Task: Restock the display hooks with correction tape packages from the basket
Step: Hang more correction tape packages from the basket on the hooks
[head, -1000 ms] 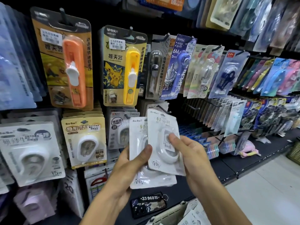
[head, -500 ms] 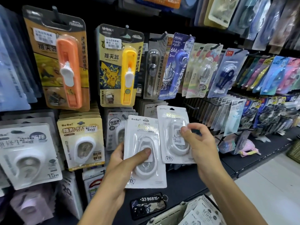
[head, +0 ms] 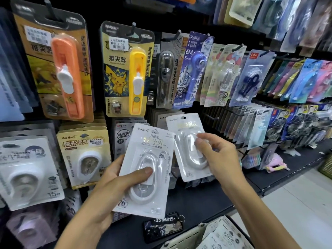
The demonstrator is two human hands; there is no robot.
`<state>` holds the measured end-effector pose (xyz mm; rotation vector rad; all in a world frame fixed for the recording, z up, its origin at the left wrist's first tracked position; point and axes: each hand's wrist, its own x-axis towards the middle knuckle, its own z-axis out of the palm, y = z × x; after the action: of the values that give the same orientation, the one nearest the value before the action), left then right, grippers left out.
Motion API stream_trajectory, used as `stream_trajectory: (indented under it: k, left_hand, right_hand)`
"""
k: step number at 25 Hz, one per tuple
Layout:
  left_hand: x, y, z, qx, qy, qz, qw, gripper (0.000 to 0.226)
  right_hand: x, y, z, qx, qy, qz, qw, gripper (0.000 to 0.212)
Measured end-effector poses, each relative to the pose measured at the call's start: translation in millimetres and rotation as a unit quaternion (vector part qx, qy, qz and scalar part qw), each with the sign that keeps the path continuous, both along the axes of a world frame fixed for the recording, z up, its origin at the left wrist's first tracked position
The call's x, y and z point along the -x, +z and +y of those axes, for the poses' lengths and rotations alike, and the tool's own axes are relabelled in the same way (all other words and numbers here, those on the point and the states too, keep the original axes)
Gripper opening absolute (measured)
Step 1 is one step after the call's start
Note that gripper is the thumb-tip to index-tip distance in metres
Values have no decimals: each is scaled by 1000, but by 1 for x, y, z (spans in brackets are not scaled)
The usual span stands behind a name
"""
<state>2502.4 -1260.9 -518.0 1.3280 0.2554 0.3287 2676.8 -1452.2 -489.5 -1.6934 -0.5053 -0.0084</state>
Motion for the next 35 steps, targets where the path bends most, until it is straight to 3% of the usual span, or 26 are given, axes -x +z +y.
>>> stream_trajectory:
  k: [3,7,12,17,20,23,25,26,28,30,33,35]
  left_hand:
    - [-3,0,-3,-2,9,-3,1000,59]
    - [3,3,3,-2,-12,-11,1000,66]
    - [5,4,4,4,-29,-36,999,55]
    - [3,6,3,25,7,-55,998,42]
    - [1,4,5,39,37,-68,996,44]
    - [-4,1,0,37,56,-62,996,51]
    - [-8,2,-3,29,63,-60,996,59]
    - [-10,3,-4,22,67,-62,996,65]
    - [-14,6,-5,6,84,-71,994,72]
    - [-18,6,-6,-6,98,-74,992,74]
    - [-19,7,-14,2,89,-63,994,90]
    - [-18,7,-16,21,73,-54,996,84]
  right_hand:
    - [0,4,2,3,11,21,1000,27]
    - [1,-3,-19,-28,-8,63,998,34]
    - [4,0,-9,8,28,50,998,36]
    - [7,-3,-10,-11,-3,62,998,34]
    - [4,-8,-2,-1,29,60,998,35]
    - [-6,-5,22,122,89,54,987,43]
    - [-4,-3,32,256,52,-25,965,42]
    - [5,-3,35,264,23,-75,961,38]
    - [31,-11,34,114,84,-85,986,32]
    - [55,-18,32,-9,195,39,980,37]
    - [59,-25,28,-41,168,72,982,19]
    - [56,-25,22,-63,132,84,986,6]
